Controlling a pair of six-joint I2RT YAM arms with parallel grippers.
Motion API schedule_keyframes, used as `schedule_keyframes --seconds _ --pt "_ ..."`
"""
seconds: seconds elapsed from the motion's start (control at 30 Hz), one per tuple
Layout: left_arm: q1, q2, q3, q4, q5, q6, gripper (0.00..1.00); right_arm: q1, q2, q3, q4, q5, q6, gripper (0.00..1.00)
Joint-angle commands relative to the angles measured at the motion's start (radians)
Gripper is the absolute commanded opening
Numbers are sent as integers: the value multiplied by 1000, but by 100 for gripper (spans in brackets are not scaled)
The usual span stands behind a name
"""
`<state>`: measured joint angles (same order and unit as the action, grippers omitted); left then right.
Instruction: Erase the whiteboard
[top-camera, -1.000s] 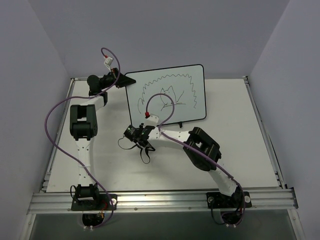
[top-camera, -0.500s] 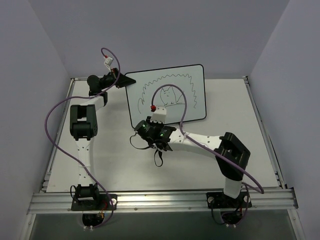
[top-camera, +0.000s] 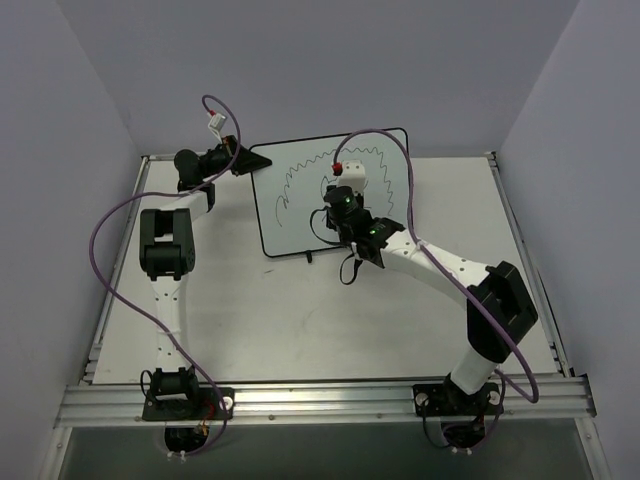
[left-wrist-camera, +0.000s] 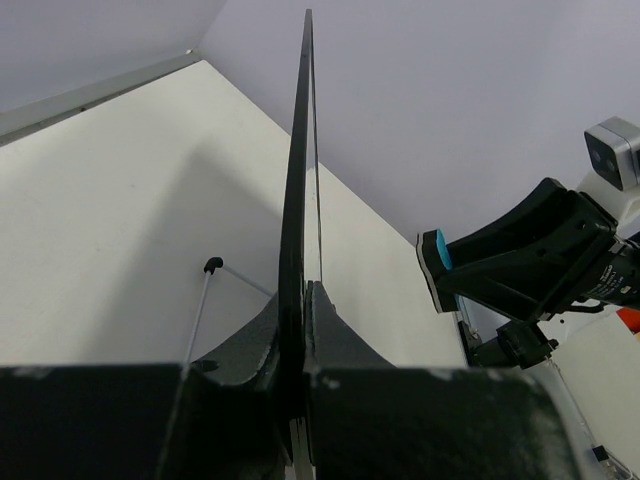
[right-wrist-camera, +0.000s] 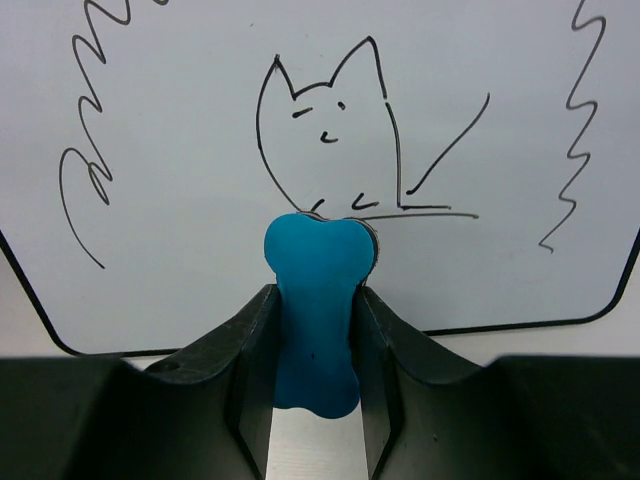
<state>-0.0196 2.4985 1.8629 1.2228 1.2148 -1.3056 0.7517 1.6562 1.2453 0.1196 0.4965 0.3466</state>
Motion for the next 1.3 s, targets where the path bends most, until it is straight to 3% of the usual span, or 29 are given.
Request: schedule_keyframes --seconds 0.0,0.23,0.67,1.27 --pt "-6 -40 -2 182 91 143 2 -27 10 63 63 -71 -168 0" --pt "-13 -33 9 175 111 150 2 -101 112 183 101 -142 -258 0" --pt "-19 -56 -18 58 141 258 2 -172 272 316 137 -303 -255 0" --pt "-26 -159 -67 -319 91 542 2 -190 290 359 129 -288 -208 0"
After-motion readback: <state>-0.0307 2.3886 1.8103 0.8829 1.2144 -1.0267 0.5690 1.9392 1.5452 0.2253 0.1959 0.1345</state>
